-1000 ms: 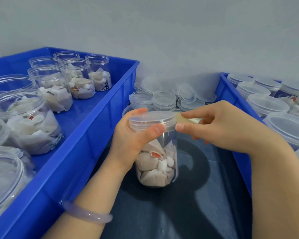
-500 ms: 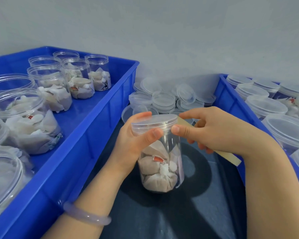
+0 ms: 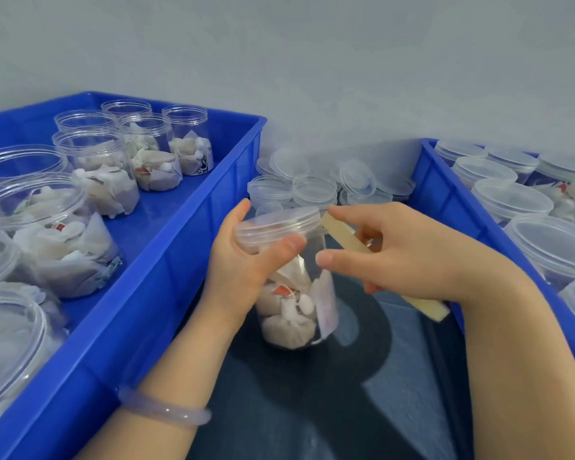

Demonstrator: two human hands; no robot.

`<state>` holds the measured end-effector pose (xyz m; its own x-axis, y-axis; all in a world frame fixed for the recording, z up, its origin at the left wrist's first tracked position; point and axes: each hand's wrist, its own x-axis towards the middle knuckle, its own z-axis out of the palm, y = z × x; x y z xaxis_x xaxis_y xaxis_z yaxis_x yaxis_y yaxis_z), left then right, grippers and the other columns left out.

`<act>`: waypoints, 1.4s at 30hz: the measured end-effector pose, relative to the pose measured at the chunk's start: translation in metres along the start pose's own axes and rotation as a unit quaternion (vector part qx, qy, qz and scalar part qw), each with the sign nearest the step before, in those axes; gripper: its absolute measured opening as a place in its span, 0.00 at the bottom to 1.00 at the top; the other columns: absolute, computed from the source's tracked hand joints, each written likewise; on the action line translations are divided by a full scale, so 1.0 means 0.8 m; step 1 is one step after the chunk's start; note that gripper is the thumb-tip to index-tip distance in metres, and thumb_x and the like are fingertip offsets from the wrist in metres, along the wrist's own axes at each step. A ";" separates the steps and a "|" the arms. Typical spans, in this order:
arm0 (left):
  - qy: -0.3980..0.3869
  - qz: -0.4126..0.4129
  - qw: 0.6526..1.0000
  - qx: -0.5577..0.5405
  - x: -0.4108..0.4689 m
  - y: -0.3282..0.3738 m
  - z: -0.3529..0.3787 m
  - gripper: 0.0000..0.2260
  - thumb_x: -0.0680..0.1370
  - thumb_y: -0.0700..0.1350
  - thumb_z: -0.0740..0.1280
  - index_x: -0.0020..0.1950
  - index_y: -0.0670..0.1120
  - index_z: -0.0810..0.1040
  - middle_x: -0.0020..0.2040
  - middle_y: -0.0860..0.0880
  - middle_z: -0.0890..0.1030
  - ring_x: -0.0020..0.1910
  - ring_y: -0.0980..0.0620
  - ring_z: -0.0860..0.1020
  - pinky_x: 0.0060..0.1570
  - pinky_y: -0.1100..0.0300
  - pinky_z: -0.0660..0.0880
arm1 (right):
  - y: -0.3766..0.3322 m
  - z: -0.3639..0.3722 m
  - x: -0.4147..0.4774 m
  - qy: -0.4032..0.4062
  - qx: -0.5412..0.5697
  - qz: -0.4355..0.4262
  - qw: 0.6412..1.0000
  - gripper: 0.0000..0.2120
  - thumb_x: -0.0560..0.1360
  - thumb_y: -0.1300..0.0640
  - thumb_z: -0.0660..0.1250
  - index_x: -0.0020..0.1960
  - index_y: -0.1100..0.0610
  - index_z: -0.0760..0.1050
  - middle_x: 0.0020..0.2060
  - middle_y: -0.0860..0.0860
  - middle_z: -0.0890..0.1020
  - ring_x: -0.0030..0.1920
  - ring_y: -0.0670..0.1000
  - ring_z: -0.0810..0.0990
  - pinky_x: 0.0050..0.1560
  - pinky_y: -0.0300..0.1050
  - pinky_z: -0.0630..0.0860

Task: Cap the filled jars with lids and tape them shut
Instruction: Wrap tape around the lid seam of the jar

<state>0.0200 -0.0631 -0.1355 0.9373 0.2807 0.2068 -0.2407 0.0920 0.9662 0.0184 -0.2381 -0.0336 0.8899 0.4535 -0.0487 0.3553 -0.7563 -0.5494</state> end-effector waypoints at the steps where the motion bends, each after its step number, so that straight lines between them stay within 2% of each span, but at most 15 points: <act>1: -0.005 0.000 1.000 -0.005 0.000 0.000 -0.002 0.53 0.52 0.60 0.76 0.74 0.49 0.63 0.63 0.52 0.77 0.58 0.58 0.79 0.55 0.63 0.77 | 0.002 -0.003 -0.002 0.003 0.011 0.003 1.000 0.39 0.56 0.27 0.64 0.63 0.43 0.74 0.36 0.44 0.79 0.31 0.38 0.79 0.43 0.41 0.75; 4: -0.022 -0.007 1.000 -0.018 -0.001 0.000 -0.004 0.53 0.52 0.59 0.77 0.74 0.49 0.63 0.65 0.51 0.76 0.59 0.57 0.78 0.54 0.63 0.77 | 0.009 -0.009 -0.002 0.030 0.023 0.004 0.999 0.41 0.49 0.25 0.60 0.61 0.36 0.75 0.34 0.40 0.77 0.30 0.31 0.75 0.39 0.35 0.68; 6: -0.034 -0.013 0.999 -0.031 -0.003 0.001 -0.003 0.52 0.49 0.62 0.79 0.70 0.52 0.66 0.66 0.48 0.75 0.62 0.51 0.77 0.57 0.57 0.76 | 0.011 -0.011 -0.002 0.050 0.036 0.009 0.998 0.37 0.50 0.25 0.60 0.57 0.36 0.78 0.32 0.41 0.80 0.29 0.33 0.76 0.38 0.35 0.68; 9: -0.057 -0.014 0.997 -0.054 -0.005 0.004 -0.003 0.47 0.46 0.66 0.79 0.62 0.55 0.71 0.63 0.47 0.78 0.61 0.50 0.78 0.56 0.58 0.76 | 0.015 -0.011 0.000 0.064 0.043 0.020 0.997 0.36 0.50 0.26 0.60 0.55 0.38 0.79 0.33 0.41 0.81 0.28 0.33 0.75 0.37 0.35 0.68; 14: -0.087 -0.014 0.994 -0.059 -0.007 0.007 -0.001 0.46 0.47 0.66 0.80 0.61 0.52 0.73 0.55 0.50 0.81 0.56 0.50 0.80 0.51 0.59 0.77 | 0.015 -0.010 0.002 0.067 0.045 0.036 0.996 0.38 0.49 0.25 0.60 0.55 0.39 0.79 0.36 0.41 0.81 0.27 0.32 0.74 0.37 0.35 0.67; 19: -0.115 -0.024 0.991 -0.068 -0.005 0.012 -0.006 0.46 0.49 0.65 0.80 0.62 0.48 0.73 0.54 0.47 0.82 0.53 0.47 0.81 0.55 0.53 0.76 | 0.012 -0.004 0.007 0.070 0.059 0.031 0.995 0.40 0.48 0.25 0.60 0.57 0.40 0.78 0.37 0.44 0.81 0.28 0.35 0.75 0.38 0.37 0.70; 23: -0.137 -0.029 0.989 -0.047 -0.002 0.013 -0.006 0.52 0.47 0.68 0.78 0.65 0.45 0.71 0.49 0.47 0.84 0.51 0.48 0.82 0.56 0.53 0.77 | 0.012 -0.004 0.007 0.062 0.023 0.033 0.997 0.45 0.49 0.24 0.57 0.62 0.42 0.76 0.36 0.38 0.77 0.30 0.37 0.72 0.38 0.36 0.69; 25: -0.129 -0.036 0.991 -0.028 -0.004 0.013 -0.003 0.53 0.45 0.69 0.78 0.65 0.48 0.72 0.53 0.48 0.83 0.54 0.49 0.81 0.58 0.53 0.76 | 0.011 -0.005 0.006 0.053 0.000 0.037 0.998 0.47 0.50 0.25 0.56 0.65 0.43 0.73 0.36 0.37 0.75 0.32 0.36 0.71 0.39 0.35 0.69; 27: -0.104 -0.022 0.994 0.001 -0.004 0.013 -0.002 0.47 0.48 0.67 0.78 0.64 0.54 0.71 0.60 0.50 0.79 0.57 0.55 0.80 0.55 0.60 0.77 | 0.009 -0.005 0.005 0.061 -0.009 0.034 0.998 0.47 0.50 0.25 0.56 0.65 0.43 0.73 0.35 0.37 0.74 0.32 0.36 0.71 0.38 0.35 0.69; 29: -0.077 0.001 0.997 0.006 -0.004 0.012 -0.003 0.41 0.54 0.61 0.76 0.65 0.56 0.69 0.60 0.52 0.78 0.56 0.58 0.80 0.50 0.65 0.77 | 0.008 -0.004 0.005 0.078 -0.004 0.032 0.996 0.45 0.51 0.24 0.58 0.64 0.43 0.74 0.34 0.39 0.74 0.33 0.38 0.72 0.36 0.36 0.68; 32: -0.064 0.020 0.997 0.024 -0.005 0.009 0.000 0.45 0.54 0.59 0.75 0.70 0.52 0.66 0.58 0.53 0.77 0.53 0.62 0.79 0.45 0.69 0.76 | 0.001 0.001 0.004 0.098 -0.030 0.039 0.994 0.36 0.58 0.29 0.65 0.62 0.45 0.75 0.35 0.41 0.73 0.36 0.41 0.72 0.35 0.38 0.69; 35: -0.041 0.028 0.995 0.083 -0.009 0.007 0.007 0.48 0.49 0.63 0.76 0.68 0.59 0.65 0.60 0.56 0.76 0.58 0.62 0.77 0.50 0.67 0.76 | -0.007 0.008 0.004 0.116 -0.077 0.025 0.990 0.27 0.64 0.35 0.65 0.54 0.53 0.78 0.35 0.45 0.77 0.38 0.43 0.75 0.37 0.39 0.72; 37: -0.025 0.028 0.997 0.074 -0.009 0.006 0.009 0.48 0.49 0.63 0.77 0.67 0.59 0.65 0.59 0.54 0.78 0.56 0.59 0.79 0.51 0.62 0.78 | -0.008 0.009 0.004 0.105 -0.083 0.008 0.991 0.22 0.67 0.37 0.64 0.47 0.55 0.77 0.30 0.48 0.75 0.33 0.49 0.74 0.32 0.42 0.70; 40: -0.006 0.035 0.998 0.054 -0.006 0.008 0.003 0.46 0.49 0.59 0.81 0.64 0.59 0.67 0.55 0.54 0.80 0.53 0.60 0.80 0.49 0.64 0.79 | -0.002 0.003 0.002 0.048 -0.039 -0.008 0.998 0.28 0.65 0.34 0.62 0.53 0.54 0.77 0.31 0.48 0.76 0.31 0.47 0.73 0.37 0.44 0.72; 42: -0.006 0.039 0.998 0.047 -0.003 0.011 -0.002 0.41 0.51 0.54 0.80 0.61 0.62 0.68 0.53 0.56 0.79 0.54 0.61 0.79 0.48 0.66 0.78 | 0.003 -0.002 0.000 0.030 -0.013 -0.005 0.999 0.35 0.58 0.29 0.65 0.61 0.45 0.76 0.31 0.40 0.77 0.33 0.39 0.75 0.39 0.39 0.71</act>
<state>0.0152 -0.0615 -0.1276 0.9195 0.2725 0.2834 -0.2892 -0.0195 0.9571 0.0195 -0.2408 -0.0339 0.9016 0.4326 0.0066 0.3707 -0.7644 -0.5275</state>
